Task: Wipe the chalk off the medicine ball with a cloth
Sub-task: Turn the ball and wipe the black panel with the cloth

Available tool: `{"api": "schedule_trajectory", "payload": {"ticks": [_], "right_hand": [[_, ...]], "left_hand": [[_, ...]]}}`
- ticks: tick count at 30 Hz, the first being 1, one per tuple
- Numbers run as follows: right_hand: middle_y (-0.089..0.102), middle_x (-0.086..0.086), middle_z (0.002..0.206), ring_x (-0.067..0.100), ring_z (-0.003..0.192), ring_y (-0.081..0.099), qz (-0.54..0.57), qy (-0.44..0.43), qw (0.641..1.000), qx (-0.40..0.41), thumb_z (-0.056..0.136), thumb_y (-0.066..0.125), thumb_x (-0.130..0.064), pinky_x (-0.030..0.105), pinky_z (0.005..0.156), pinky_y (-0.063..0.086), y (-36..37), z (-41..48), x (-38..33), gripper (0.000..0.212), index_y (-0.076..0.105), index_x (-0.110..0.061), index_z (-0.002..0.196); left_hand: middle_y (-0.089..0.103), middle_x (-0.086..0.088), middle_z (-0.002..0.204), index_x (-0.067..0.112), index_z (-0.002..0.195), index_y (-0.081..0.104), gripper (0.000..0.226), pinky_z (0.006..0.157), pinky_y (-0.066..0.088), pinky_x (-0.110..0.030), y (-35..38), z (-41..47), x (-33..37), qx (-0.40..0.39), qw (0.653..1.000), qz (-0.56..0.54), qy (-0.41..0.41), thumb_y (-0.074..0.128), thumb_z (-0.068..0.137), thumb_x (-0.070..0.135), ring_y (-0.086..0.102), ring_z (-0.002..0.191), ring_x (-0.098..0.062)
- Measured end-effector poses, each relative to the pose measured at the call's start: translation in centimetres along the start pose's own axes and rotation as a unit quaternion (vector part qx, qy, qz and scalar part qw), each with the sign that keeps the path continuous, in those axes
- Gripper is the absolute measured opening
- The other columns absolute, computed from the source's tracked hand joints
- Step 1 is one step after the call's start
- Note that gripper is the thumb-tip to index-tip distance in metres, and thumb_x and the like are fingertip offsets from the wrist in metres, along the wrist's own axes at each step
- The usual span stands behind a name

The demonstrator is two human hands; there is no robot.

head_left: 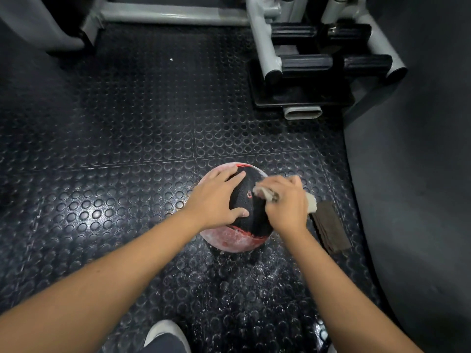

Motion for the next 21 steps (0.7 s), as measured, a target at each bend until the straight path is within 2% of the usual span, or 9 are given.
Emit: {"api": "schedule_trajectory", "payload": {"ticks": [4, 6, 8, 10, 12, 14, 16, 18, 21], "right_hand": [[0.07, -0.014, 0.096, 0.022, 0.089, 0.049, -0.022, 0.041, 0.998, -0.052, 0.082, 0.058, 0.001, 0.031, 0.069, 0.04, 1.2, 5.0, 0.1, 0.035, 0.075, -0.029, 0.089], [0.069, -0.017, 0.096, 0.021, 0.089, 0.054, -0.006, 0.042, 0.998, -0.052, 0.084, 0.063, -0.003, 0.026, 0.069, 0.035, 1.1, 4.2, 0.1, 0.031, 0.075, -0.031, 0.088], [0.067, -0.021, 0.095, 0.018, 0.087, 0.055, 0.009, 0.043, 0.998, -0.039, 0.084, 0.067, -0.005, 0.016, 0.065, 0.03, 0.4, 1.3, 0.0, 0.03, 0.075, -0.033, 0.089], [0.065, -0.025, 0.094, 0.016, 0.087, 0.054, 0.015, 0.053, 0.998, -0.034, 0.079, 0.068, 0.003, 0.01, 0.068, 0.028, -0.3, -2.1, -0.2, 0.037, 0.076, -0.032, 0.088], [0.066, -0.024, 0.093, 0.018, 0.088, 0.055, 0.011, 0.054, 0.998, -0.029, 0.075, 0.066, 0.008, 0.013, 0.067, 0.029, -0.4, -3.3, -0.3, 0.042, 0.077, -0.031, 0.085], [0.068, -0.02, 0.093, 0.02, 0.088, 0.055, 0.003, 0.063, 0.998, -0.023, 0.081, 0.065, 0.003, 0.024, 0.064, 0.024, -0.3, -1.3, -0.2, 0.034, 0.076, -0.03, 0.083], [0.068, -0.016, 0.094, 0.02, 0.089, 0.05, -0.007, 0.07, 0.997, -0.029, 0.084, 0.061, -0.001, 0.028, 0.066, 0.029, 0.3, 1.9, -0.2, 0.031, 0.075, -0.028, 0.083], [0.069, -0.014, 0.093, 0.022, 0.091, 0.05, -0.011, 0.076, 0.996, -0.043, 0.083, 0.061, -0.002, 0.032, 0.069, 0.038, 0.8, 4.4, -0.1, 0.031, 0.074, -0.03, 0.083], [0.068, -0.016, 0.089, 0.022, 0.089, 0.055, 0.022, 0.08, 0.995, -0.047, 0.082, 0.066, -0.003, 0.028, 0.074, 0.035, 0.9, 3.5, 0.1, 0.031, 0.074, -0.033, 0.084]], "left_hand": [[0.014, 0.008, 0.161, 0.025, 0.154, 0.021, 0.09, 0.115, 0.023, -0.037, 0.0, -0.1, -0.4, -0.001, 1.0, -0.01, -0.005, 0.064, 0.083, 0.058, 0.008, 0.146, -0.013], [0.016, 0.011, 0.16, 0.027, 0.153, 0.024, 0.09, 0.114, 0.027, -0.039, 0.1, 0.1, -0.8, 0.005, 0.999, -0.033, -0.013, 0.066, 0.081, 0.058, 0.011, 0.145, -0.013], [0.018, 0.014, 0.159, 0.029, 0.152, 0.026, 0.089, 0.112, 0.034, -0.042, 0.1, 0.2, -1.4, 0.01, 0.998, -0.056, -0.025, 0.069, 0.079, 0.058, 0.015, 0.144, -0.012], [0.019, 0.015, 0.158, 0.03, 0.152, 0.027, 0.089, 0.11, 0.037, -0.044, 0.2, 0.1, -1.4, 0.01, 0.998, -0.063, -0.027, 0.069, 0.078, 0.058, 0.016, 0.144, -0.012], [0.017, 0.014, 0.159, 0.029, 0.152, 0.025, 0.09, 0.113, 0.033, -0.044, 0.4, -0.1, -1.1, 0.01, 0.999, -0.049, -0.019, 0.068, 0.079, 0.059, 0.013, 0.145, -0.012], [0.015, 0.011, 0.16, 0.028, 0.153, 0.022, 0.09, 0.115, 0.024, -0.04, 0.5, -0.4, -0.6, 0.007, 1.0, -0.024, -0.008, 0.065, 0.081, 0.059, 0.008, 0.147, -0.013], [0.014, 0.009, 0.16, 0.028, 0.154, 0.02, 0.09, 0.116, 0.022, -0.038, 0.4, -0.6, -0.3, 0.006, 1.0, -0.009, -0.003, 0.064, 0.082, 0.059, 0.007, 0.147, -0.013], [0.016, 0.009, 0.16, 0.028, 0.154, 0.021, 0.09, 0.116, 0.022, -0.038, 0.4, -0.7, -0.3, 0.01, 1.0, -0.012, -0.005, 0.065, 0.081, 0.06, 0.007, 0.147, -0.013], [0.019, 0.012, 0.158, 0.029, 0.152, 0.025, 0.091, 0.113, 0.03, -0.041, 0.5, -0.6, -1.0, 0.018, 0.999, -0.039, -0.022, 0.067, 0.079, 0.06, 0.013, 0.145, -0.014]]}}
Point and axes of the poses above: each hand's wrist, its own z-axis towards the middle knuckle, its own y-axis out of the palm, x = y × z, the point moved 4 cm from there along z, towards the middle knuckle
